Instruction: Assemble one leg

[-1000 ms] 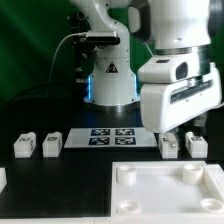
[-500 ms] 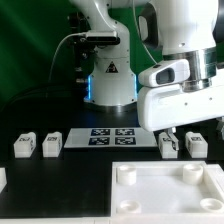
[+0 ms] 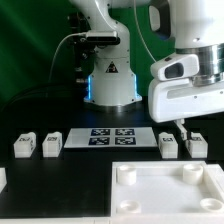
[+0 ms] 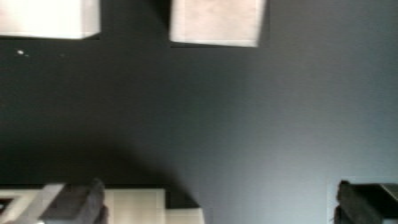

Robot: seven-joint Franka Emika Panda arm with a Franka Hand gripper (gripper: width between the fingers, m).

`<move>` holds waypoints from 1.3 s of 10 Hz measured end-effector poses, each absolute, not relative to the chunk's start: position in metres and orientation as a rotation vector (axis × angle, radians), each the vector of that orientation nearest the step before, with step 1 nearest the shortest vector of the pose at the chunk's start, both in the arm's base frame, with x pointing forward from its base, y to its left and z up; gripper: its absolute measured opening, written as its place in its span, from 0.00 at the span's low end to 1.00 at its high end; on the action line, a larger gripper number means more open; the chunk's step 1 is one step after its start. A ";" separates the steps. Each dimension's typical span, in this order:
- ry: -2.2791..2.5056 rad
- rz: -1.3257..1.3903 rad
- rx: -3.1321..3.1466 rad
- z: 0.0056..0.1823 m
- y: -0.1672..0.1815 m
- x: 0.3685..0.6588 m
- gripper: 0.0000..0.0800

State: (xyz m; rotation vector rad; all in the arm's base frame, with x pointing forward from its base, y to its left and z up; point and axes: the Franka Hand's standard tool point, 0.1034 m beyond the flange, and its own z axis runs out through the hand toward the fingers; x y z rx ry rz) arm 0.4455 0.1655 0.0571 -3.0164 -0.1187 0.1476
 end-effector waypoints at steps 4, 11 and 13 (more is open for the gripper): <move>-0.137 0.608 -2.958 0.053 0.163 0.446 0.81; -0.034 1.234 -2.810 0.045 0.174 0.434 0.81; -0.033 1.237 -2.808 0.044 0.174 0.434 0.81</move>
Offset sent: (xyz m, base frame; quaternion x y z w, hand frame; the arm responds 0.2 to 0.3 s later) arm 0.0000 0.0000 0.0000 0.0000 -0.1790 0.0000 0.9838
